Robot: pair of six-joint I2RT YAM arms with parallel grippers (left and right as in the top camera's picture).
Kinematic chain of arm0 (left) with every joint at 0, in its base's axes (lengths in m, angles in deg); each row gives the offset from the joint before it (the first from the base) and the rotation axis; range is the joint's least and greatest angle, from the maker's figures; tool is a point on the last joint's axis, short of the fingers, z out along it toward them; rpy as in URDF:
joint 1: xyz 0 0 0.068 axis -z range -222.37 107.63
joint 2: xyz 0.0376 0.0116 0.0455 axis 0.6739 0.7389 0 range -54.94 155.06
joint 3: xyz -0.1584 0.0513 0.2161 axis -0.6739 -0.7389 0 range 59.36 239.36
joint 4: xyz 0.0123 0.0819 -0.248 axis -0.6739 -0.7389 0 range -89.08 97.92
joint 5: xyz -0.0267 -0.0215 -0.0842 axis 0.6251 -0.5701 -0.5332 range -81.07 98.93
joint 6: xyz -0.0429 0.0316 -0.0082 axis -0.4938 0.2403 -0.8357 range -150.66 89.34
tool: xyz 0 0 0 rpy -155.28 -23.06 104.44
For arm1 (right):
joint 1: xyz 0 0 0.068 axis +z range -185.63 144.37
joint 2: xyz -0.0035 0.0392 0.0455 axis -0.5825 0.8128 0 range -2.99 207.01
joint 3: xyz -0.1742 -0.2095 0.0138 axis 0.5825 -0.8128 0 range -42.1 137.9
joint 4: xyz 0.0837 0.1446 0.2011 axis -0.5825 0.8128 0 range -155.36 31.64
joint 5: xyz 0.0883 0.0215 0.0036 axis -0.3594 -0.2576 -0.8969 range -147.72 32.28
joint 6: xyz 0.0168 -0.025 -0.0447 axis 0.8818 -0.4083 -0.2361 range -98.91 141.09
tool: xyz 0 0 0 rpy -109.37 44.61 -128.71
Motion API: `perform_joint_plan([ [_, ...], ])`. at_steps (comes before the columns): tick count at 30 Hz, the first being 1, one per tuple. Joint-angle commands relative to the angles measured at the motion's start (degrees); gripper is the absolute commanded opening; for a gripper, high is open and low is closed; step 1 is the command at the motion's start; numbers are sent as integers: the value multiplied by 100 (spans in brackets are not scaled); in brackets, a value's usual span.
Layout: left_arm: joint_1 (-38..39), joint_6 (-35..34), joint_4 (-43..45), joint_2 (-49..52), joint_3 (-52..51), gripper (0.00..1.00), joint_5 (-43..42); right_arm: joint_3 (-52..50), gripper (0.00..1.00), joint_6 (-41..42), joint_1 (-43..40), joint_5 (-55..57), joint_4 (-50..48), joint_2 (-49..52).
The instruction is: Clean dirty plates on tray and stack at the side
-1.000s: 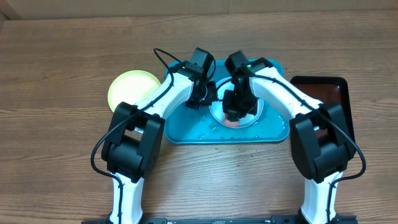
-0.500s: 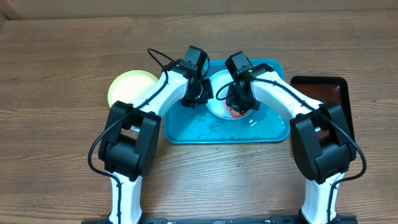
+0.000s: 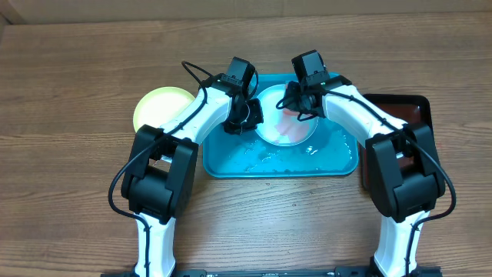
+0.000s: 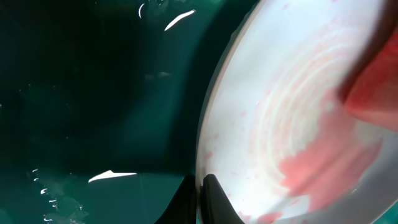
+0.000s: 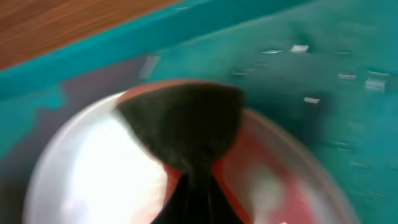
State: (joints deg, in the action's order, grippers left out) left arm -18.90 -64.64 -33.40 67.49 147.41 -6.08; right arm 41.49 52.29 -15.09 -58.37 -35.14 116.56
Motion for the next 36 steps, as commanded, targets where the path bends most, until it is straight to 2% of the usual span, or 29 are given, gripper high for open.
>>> perform_joint_plan([
  [1, -20, 225, -59, 15, -68, 4, -162, -28, 4, -214, 214, -796, -52, 28],
  [7, -22, 227, -61, 15, -68, 4, -210, -28, 4, -254, 452, -1314, 868, 26],
  [14, -22, 227, -33, 15, -68, 4, -240, 59, 4, -258, 96, -664, 2155, 26],
  [18, -20, 225, 9, 15, -68, 4, -240, 411, 4, -389, -249, -291, 2597, 24],
  [27, -24, 380, 188, 15, -68, 4, -240, 1585, 4, -662, -498, -352, 3364, -254],
  [30, -20, 446, 199, 15, -68, 17, -238, 1862, 4, -734, -557, -402, 3563, -472],
  [34, 13, 509, 223, 17, -70, 26, -225, 1910, 4, -748, -708, -570, 3637, -767],
  [36, 61, 505, 243, 39, -70, 27, -133, 1910, 4, -748, -798, -649, 3707, -868],
])
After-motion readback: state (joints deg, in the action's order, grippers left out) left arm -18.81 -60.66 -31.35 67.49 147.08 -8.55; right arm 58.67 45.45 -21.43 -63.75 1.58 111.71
